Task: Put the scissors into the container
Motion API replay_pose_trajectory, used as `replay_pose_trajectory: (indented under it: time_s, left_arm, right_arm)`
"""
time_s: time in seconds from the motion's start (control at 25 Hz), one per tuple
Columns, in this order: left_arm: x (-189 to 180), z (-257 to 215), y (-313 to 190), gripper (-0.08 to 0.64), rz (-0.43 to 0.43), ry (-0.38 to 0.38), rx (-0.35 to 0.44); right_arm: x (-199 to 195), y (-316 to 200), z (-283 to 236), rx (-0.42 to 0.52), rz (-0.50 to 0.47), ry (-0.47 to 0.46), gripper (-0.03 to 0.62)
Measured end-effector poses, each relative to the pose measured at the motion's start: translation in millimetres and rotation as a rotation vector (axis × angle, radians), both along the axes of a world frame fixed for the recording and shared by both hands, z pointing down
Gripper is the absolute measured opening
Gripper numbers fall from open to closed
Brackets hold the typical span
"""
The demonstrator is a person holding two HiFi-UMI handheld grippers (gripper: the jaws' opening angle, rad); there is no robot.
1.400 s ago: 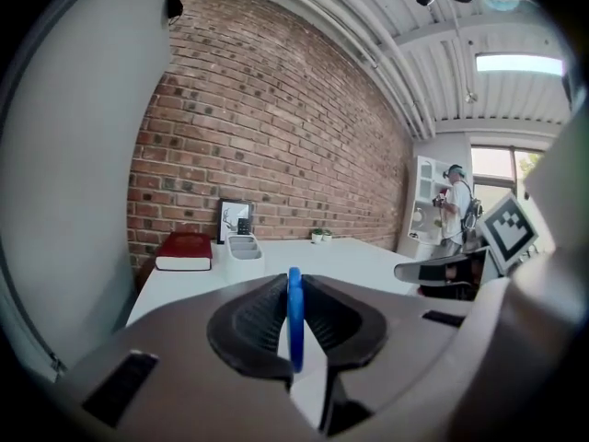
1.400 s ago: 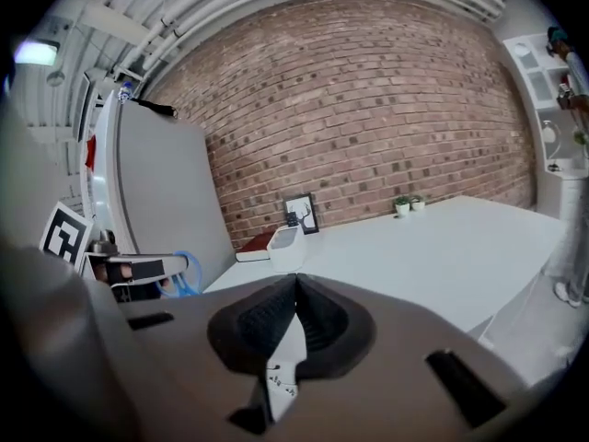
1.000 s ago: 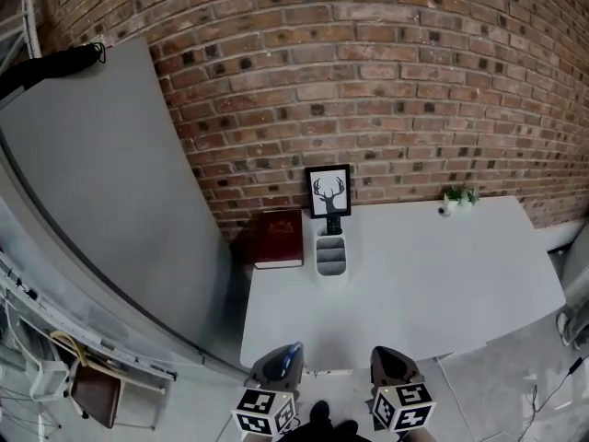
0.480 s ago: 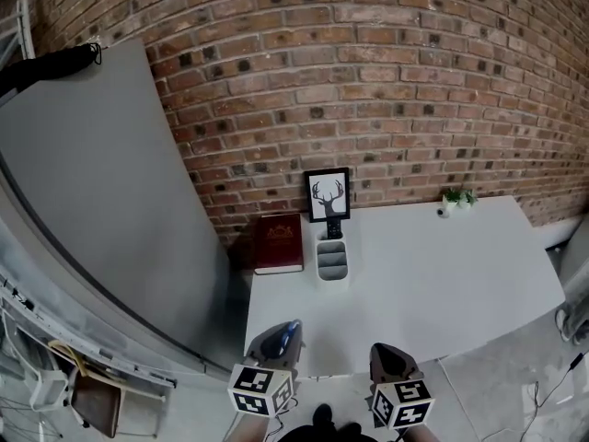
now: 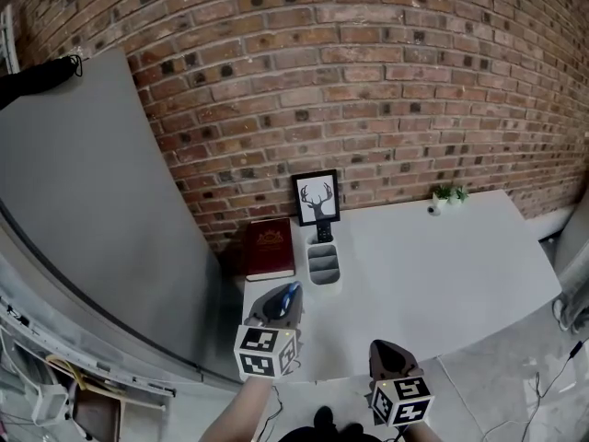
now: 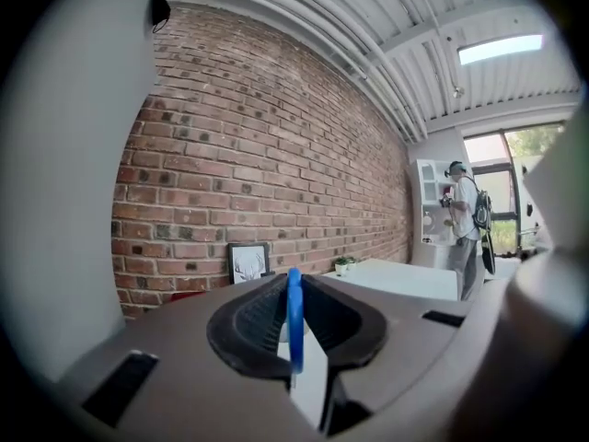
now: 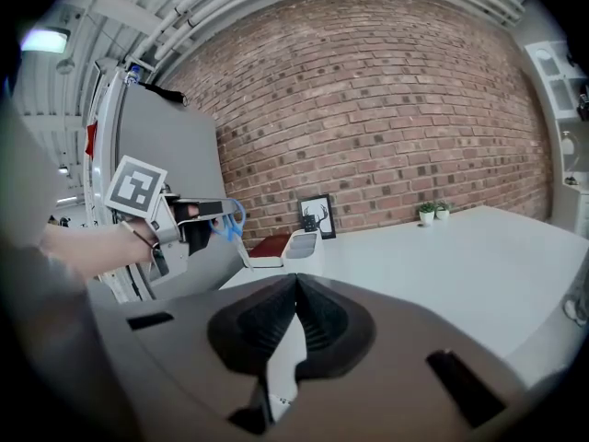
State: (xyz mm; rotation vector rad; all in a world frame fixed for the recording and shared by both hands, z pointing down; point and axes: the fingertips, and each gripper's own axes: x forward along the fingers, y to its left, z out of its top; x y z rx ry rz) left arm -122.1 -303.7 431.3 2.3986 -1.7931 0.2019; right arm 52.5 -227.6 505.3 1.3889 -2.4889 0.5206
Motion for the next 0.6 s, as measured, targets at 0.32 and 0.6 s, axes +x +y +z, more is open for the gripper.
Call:
replay_pose_trajectory:
  time_s: [0.32,0.6]
  left_arm:
    - [-1.3,-17.5,-48.9,0.046,-0.013,0.004,0.041]
    - [11.9,-23.0,-79.9,0.046,0.011,0.001,0.046]
  right_arm:
    - [4.8,-2.9,0.5,-0.005,0.019,0.002,0.0]
    - [7.6,-4.2,-0.3,-0.003,0.032,0.008,0.0]
